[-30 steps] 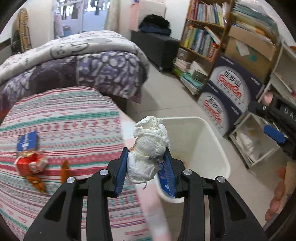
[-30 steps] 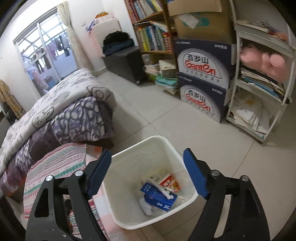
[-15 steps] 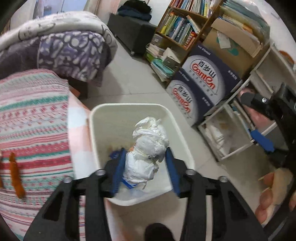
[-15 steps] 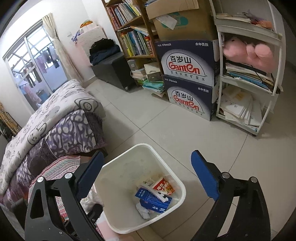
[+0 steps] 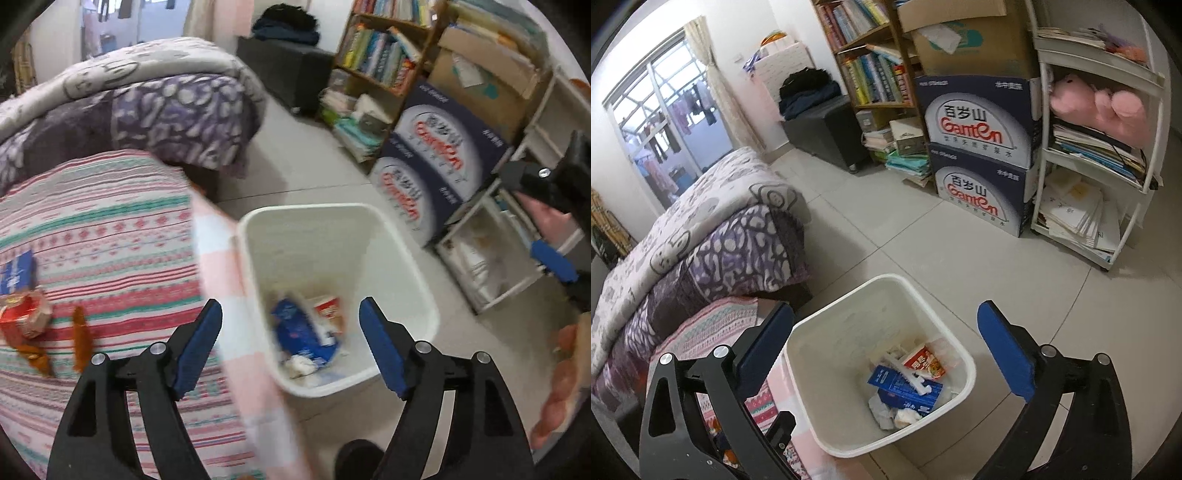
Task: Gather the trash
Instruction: 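Return the left gripper to the bed and grasp the orange snack piece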
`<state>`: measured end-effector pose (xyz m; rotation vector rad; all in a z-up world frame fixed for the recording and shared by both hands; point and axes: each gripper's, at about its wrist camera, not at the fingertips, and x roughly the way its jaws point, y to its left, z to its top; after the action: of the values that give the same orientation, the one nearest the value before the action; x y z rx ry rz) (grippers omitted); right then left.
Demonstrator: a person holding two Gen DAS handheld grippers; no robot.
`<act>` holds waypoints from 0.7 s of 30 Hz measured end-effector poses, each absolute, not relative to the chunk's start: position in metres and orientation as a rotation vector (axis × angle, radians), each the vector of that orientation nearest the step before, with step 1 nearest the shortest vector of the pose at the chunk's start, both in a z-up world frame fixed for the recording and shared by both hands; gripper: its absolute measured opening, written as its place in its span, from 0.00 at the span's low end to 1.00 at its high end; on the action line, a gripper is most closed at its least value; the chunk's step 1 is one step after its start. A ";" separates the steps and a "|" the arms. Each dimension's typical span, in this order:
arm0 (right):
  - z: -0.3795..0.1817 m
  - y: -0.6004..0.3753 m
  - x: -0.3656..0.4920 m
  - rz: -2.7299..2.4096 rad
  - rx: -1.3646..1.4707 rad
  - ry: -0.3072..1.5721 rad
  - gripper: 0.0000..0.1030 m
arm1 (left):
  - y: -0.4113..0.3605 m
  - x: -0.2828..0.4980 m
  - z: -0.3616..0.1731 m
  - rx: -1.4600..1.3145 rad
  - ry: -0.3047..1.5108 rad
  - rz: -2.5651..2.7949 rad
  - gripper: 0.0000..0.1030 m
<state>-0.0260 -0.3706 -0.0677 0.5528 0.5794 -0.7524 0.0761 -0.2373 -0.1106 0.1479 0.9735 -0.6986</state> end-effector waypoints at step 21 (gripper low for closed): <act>-0.093 -0.306 0.034 -0.652 0.362 0.758 0.93 | -0.140 0.145 -0.180 0.316 1.128 -0.260 0.74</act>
<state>0.0336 -0.3061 -0.0931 0.3617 0.7581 -0.6516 0.1450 -0.1398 -0.1803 0.3165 1.1284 -0.2598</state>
